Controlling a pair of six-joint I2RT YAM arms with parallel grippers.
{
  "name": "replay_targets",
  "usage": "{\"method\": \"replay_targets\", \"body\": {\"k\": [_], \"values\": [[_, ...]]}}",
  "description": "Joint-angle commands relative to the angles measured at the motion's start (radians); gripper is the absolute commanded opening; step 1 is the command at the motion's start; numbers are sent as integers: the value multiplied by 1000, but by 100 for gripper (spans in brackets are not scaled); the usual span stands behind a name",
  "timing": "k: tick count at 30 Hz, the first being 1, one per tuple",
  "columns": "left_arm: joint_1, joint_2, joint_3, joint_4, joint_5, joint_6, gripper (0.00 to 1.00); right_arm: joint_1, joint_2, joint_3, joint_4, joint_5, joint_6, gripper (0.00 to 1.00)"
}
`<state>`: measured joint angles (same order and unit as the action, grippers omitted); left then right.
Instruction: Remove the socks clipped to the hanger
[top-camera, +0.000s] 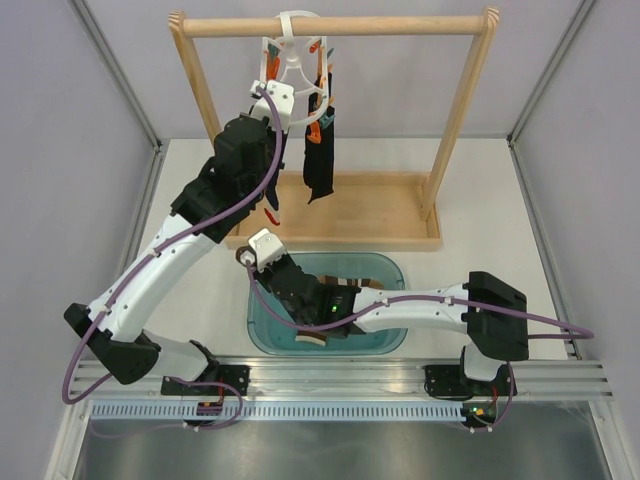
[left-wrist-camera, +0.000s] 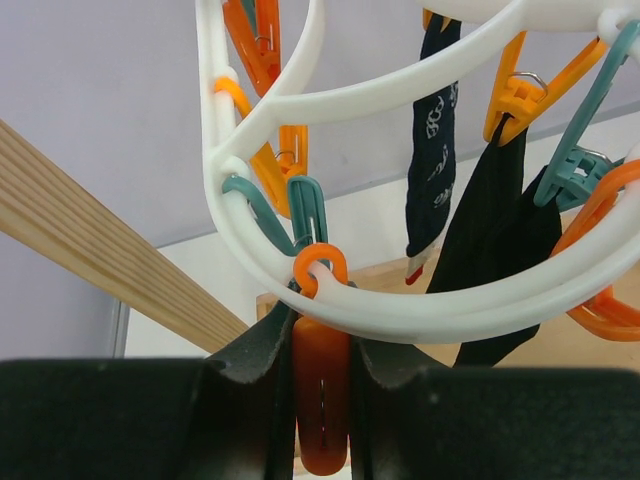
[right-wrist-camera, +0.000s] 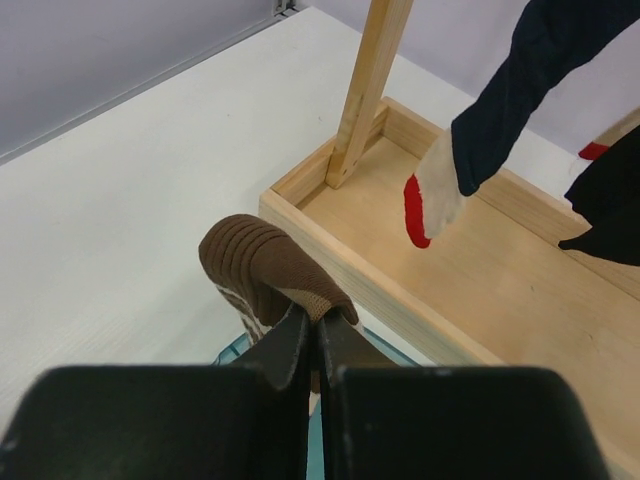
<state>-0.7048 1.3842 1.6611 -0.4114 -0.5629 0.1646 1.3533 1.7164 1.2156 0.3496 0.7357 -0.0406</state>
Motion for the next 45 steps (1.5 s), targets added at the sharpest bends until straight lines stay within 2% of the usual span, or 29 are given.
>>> {"method": "replay_targets", "body": {"k": [1, 3, 4, 5, 6, 8, 9, 11, 12, 21, 30, 36, 40, 45], "values": [[1, -24, -11, 51, 20, -19, 2, 7, -14, -11, 20, 47, 7, 1], [1, -27, -18, 51, 15, -27, 2, 7, -29, -21, 19, 56, 7, 1], [1, -27, -21, 51, 15, -31, 8, 7, -38, -25, 17, 62, 7, 1], [1, -31, -26, 51, 15, -34, 18, 7, -58, -34, 15, 71, 4, 1], [1, -37, -35, 51, 17, -43, 39, 6, -67, -39, 8, 79, 2, 1], [1, -45, -46, 51, 23, -54, 56, 1, -100, -59, 0, 90, -1, 1], [1, -53, -50, 49, 26, -59, 67, 1, -110, -67, -4, 90, 1, 1], [1, -59, -60, 48, 31, -66, 75, -5, -139, -94, -11, 99, 5, 1], [1, -65, -64, 48, 32, -69, 100, -8, -159, -103, -15, 102, 10, 1], [1, -146, -145, 31, 43, -105, 100, -14, -264, -208, -67, 142, 68, 1], [2, -419, -415, 57, 118, -152, 100, -62, -394, -271, -214, 169, 102, 1], [2, -620, -601, 66, 121, -188, 100, -141, -478, -336, -316, 62, 250, 1], [4, -709, -736, 102, 115, -168, 100, -155, -479, -404, -345, 1, 332, 1], [4, -772, -774, 102, 100, -168, 100, -137, -495, -439, -374, -77, 410, 1]]}}
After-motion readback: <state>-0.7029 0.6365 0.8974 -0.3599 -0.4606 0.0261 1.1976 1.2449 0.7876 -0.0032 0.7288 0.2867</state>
